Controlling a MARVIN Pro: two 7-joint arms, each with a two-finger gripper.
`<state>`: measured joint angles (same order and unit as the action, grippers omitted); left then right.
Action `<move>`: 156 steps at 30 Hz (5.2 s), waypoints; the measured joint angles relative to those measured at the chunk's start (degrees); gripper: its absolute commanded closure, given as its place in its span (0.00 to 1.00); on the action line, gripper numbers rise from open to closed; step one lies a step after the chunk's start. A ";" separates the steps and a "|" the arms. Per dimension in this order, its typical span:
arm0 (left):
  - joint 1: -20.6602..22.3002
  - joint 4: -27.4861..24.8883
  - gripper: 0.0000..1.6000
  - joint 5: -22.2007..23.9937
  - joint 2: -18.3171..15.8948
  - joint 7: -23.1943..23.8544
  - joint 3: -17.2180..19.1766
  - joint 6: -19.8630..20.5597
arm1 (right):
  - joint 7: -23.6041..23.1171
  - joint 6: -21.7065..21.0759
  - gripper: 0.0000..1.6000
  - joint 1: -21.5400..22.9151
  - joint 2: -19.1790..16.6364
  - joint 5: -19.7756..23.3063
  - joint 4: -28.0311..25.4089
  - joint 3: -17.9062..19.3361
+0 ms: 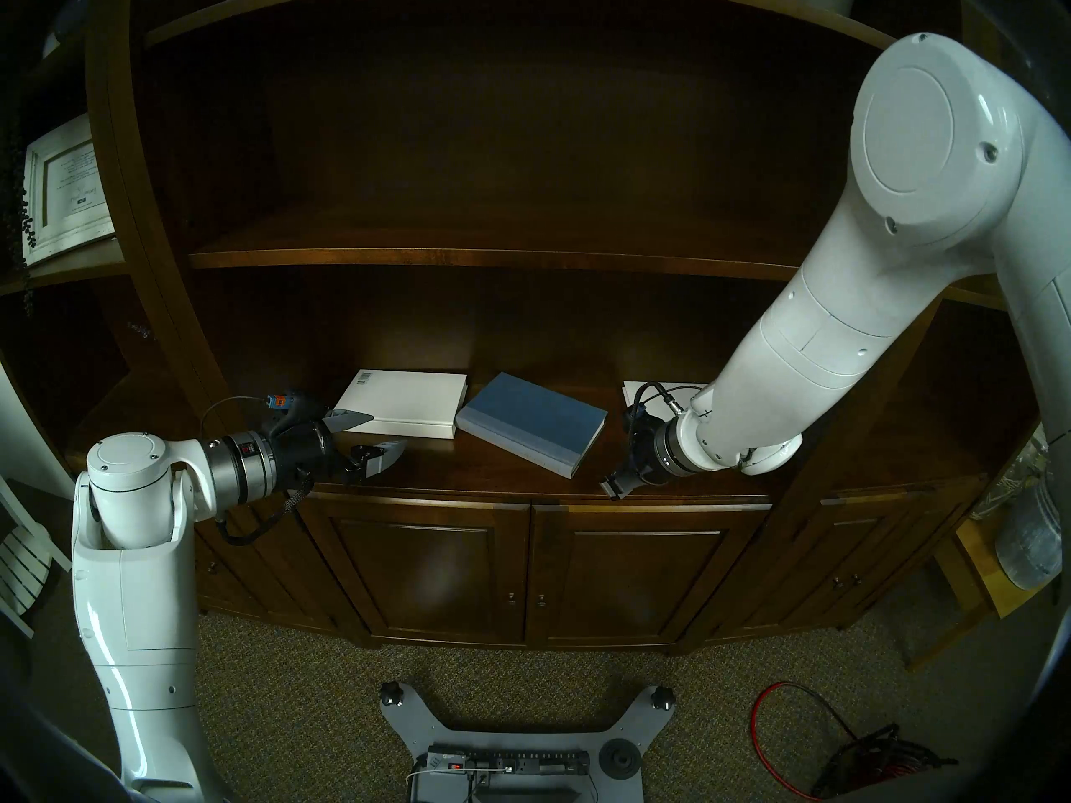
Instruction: Close the books and align them horizontally on the shelf
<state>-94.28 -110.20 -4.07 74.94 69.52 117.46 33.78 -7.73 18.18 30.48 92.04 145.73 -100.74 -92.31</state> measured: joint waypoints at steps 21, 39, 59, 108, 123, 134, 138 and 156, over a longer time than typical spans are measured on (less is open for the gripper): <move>-0.01 0.05 0.00 -0.01 -0.02 0.01 -0.01 -0.05 | -2.97 8.10 0.00 9.27 -0.85 -2.18 -8.68 7.67; 0.02 0.03 0.00 0.02 0.00 -0.02 0.00 -0.04 | -5.12 -4.40 1.00 9.34 -0.36 1.54 -1.80 10.34; 0.03 0.02 0.00 0.02 0.03 -0.02 0.01 -0.04 | -8.33 -15.78 1.00 -2.39 2.72 3.56 13.92 10.04; 0.04 0.02 0.00 0.02 0.06 -0.02 0.02 -0.04 | -2.88 -12.30 1.00 -5.48 5.48 7.95 14.01 6.73; 0.04 0.02 0.00 0.02 0.06 -0.02 0.02 -0.04 | -5.70 -12.41 0.00 -4.04 5.17 7.74 15.10 8.71; 0.05 0.02 0.00 0.02 0.06 -0.02 0.02 -0.04 | -0.14 -22.65 0.00 -4.84 8.16 14.08 20.15 10.83; 0.05 0.02 0.00 0.02 0.06 -0.02 0.02 -0.04 | 1.35 -25.97 0.00 -6.18 9.15 16.01 23.41 11.43; 0.05 0.02 0.00 0.02 0.06 -0.02 0.03 -0.04 | 7.62 -31.59 0.00 -13.10 13.12 19.47 34.83 11.88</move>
<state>-94.23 -110.18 -4.05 75.00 69.50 117.49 33.75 -0.10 -13.41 17.39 105.16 165.20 -65.91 -80.43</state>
